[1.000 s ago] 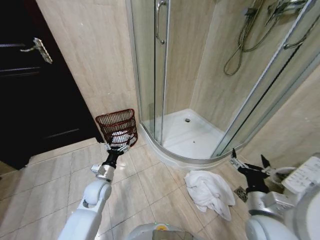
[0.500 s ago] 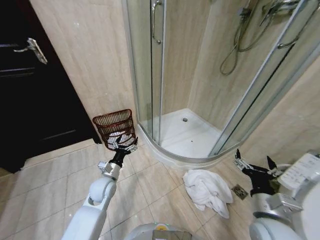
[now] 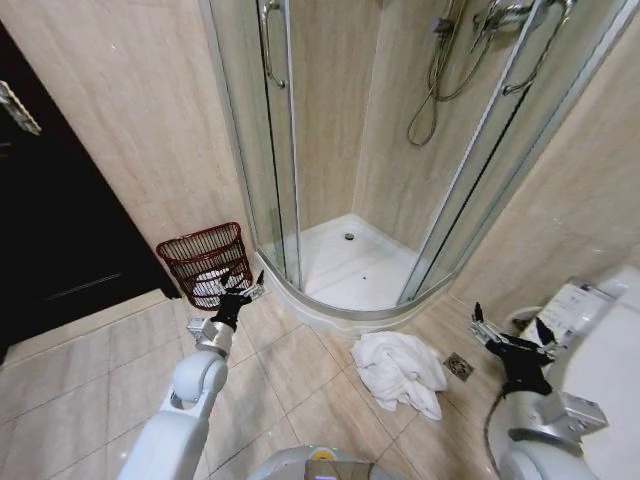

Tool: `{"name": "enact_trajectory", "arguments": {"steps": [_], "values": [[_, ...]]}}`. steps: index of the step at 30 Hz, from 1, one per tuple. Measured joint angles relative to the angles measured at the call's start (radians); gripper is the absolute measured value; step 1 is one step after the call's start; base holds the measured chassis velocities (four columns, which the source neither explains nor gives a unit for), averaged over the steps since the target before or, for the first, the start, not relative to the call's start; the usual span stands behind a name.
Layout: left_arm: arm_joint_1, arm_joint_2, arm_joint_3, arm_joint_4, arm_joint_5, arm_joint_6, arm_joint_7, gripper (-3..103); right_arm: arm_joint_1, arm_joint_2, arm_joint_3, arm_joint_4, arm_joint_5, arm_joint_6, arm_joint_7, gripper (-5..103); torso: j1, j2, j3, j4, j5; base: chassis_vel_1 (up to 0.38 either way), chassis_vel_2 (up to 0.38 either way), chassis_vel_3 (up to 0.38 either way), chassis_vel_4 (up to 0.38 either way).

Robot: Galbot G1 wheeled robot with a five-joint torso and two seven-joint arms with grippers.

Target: Discard the used towel into the hamper.

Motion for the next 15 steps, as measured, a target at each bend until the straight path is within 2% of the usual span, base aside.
{"name": "enact_trajectory", "arguments": {"steps": [11, 15], "values": [[0.01, 0.023, 0.006, -0.054, -0.008, 0.006, -0.016, 100, 0.004, -0.014, -0.005, -0.001, 0.009, -0.01, 0.0, 100, 0.017, 0.049, 0.031, -0.0001, 0.0, 0.0, 0.0, 0.0, 0.0], [0.011, 0.031, -0.001, -0.085, -0.008, 0.063, -0.035, 100, 0.006, -0.027, -0.004, -0.001, 0.025, -0.021, 0.0, 100, 0.026, 0.07, 0.044, -0.0001, 0.0001, 0.0, 0.0, 0.0, 0.0]]}}
